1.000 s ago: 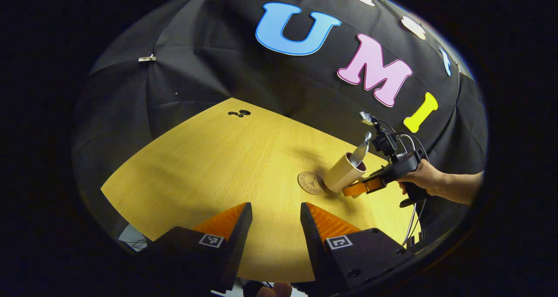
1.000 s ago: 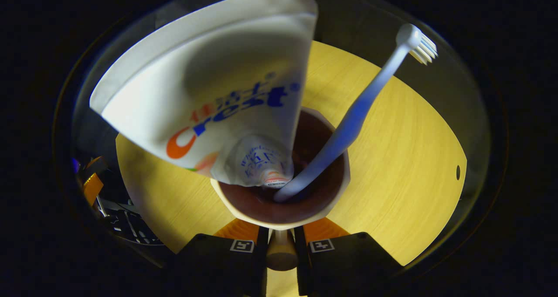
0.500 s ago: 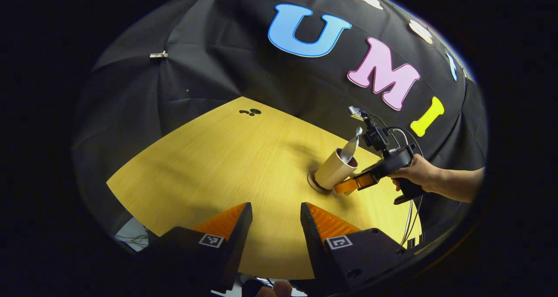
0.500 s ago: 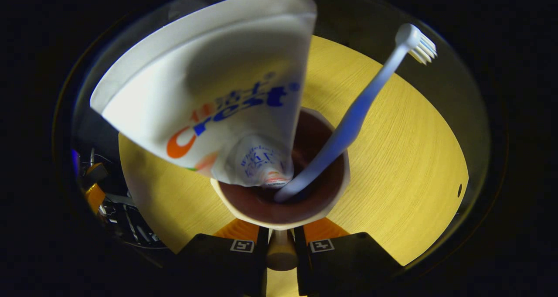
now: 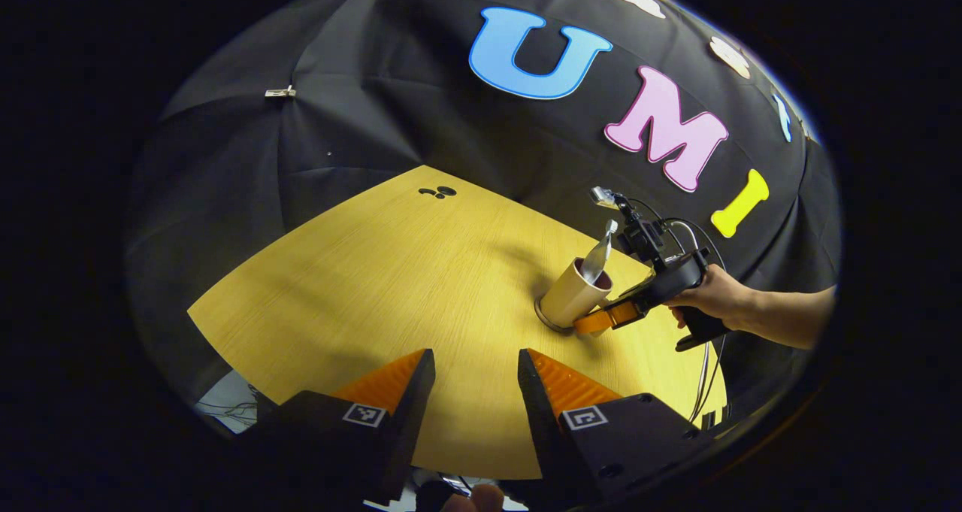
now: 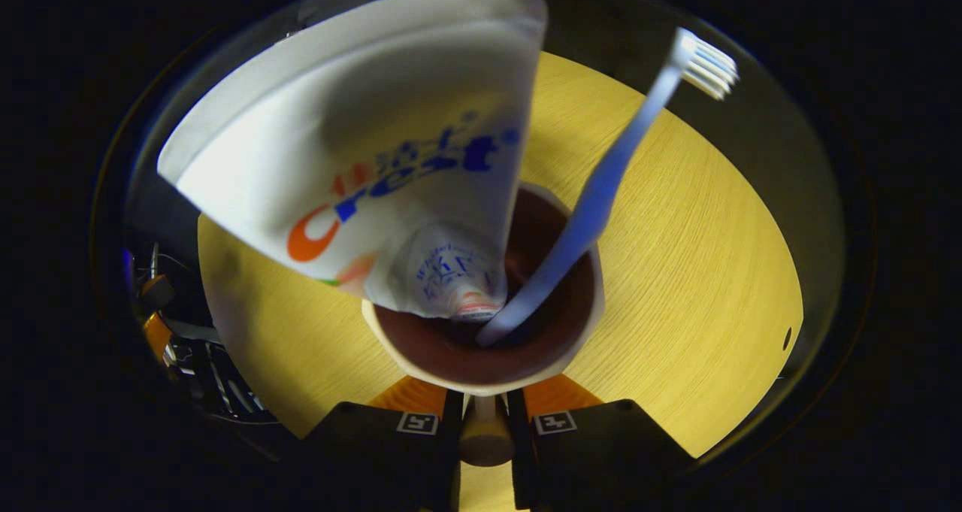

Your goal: Put the toothbrush and toothpaste on the desktop into the cup, then pick up the cup and place it on the coaster on the desktop.

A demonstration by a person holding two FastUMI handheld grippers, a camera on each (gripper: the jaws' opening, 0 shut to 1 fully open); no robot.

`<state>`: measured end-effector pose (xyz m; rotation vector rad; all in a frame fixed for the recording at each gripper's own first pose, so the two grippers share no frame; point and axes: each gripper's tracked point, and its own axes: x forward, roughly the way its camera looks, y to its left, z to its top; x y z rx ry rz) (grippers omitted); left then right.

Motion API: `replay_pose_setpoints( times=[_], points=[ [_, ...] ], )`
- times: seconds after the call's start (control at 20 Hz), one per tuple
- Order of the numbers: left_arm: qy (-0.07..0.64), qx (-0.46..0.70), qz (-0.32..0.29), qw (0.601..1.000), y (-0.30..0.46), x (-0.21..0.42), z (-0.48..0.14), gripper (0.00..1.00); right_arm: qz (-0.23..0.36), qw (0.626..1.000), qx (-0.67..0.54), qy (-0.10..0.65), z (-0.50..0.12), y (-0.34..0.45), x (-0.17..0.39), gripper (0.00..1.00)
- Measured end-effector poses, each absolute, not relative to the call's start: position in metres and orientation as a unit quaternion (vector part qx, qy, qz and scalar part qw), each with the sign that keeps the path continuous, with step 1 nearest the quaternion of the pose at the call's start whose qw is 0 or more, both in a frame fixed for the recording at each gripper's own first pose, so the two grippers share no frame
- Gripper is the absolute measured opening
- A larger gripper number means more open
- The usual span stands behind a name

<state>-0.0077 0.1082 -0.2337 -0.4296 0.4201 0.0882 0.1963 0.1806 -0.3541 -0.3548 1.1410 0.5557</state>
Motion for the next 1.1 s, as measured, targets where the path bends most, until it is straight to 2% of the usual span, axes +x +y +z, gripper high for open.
replay_pose_setpoints(
  times=[0.25, 0.3, 0.45, 0.55, 1.1],
  points=[
    [0.207, -0.208, 0.040, 0.955, 0.105, -0.008, -0.230, 0.70, 0.249, 0.791, -0.162, 0.534, -0.350, 0.173, 0.194, 0.34],
    [0.205, -0.208, 0.040, 0.956, 0.105, -0.007, -0.228, 0.70, 0.250, 0.794, -0.163, 0.530, -0.347, 0.174, 0.194, 0.31],
    [0.201, -0.205, 0.038, 0.957, 0.102, -0.007, -0.224, 0.70, 0.252, 0.801, -0.158, 0.519, -0.334, 0.172, 0.191, 0.31],
    [0.200, -0.202, 0.033, 0.958, 0.099, -0.007, -0.221, 0.70, 0.249, 0.810, -0.147, 0.511, -0.321, 0.168, 0.192, 0.36],
    [0.194, -0.173, -0.026, 0.965, 0.064, 0.007, -0.194, 0.70, 0.252, 0.865, -0.095, 0.424, -0.215, 0.140, 0.160, 0.38]
  ],
)
